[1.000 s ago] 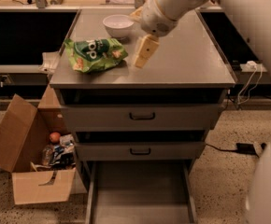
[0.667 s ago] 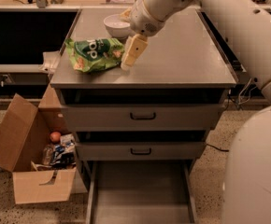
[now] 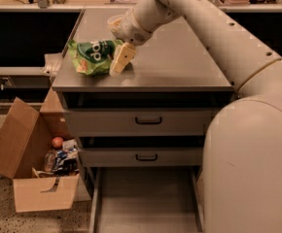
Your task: Place green rice chip bag into bottom drawer
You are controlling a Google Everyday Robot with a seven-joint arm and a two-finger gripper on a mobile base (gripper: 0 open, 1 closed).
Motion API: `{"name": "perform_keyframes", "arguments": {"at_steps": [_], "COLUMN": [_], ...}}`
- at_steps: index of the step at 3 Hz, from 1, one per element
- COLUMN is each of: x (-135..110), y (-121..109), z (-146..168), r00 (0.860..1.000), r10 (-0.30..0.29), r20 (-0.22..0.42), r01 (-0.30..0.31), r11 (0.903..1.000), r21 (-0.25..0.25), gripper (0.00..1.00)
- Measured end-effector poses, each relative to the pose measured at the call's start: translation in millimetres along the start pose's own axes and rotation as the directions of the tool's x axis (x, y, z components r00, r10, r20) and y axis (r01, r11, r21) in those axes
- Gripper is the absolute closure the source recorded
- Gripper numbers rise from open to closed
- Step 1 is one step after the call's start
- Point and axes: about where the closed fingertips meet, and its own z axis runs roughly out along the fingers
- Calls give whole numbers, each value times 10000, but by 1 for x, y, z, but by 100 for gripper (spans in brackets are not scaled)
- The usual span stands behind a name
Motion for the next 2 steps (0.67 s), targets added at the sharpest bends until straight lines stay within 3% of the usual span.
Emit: {"name": "perform_keyframes", "arguments": {"at_steps": [1,2], "x": [-3,-8], "y": [-3,-3], "z": [22,40], "r00": [9996,9988], "r10": [-48,-235], "r20": [285,430], "r01": [57,258], "r11": [9996,9982], "r21": [-290,-546], "gripper": [0,17]}}
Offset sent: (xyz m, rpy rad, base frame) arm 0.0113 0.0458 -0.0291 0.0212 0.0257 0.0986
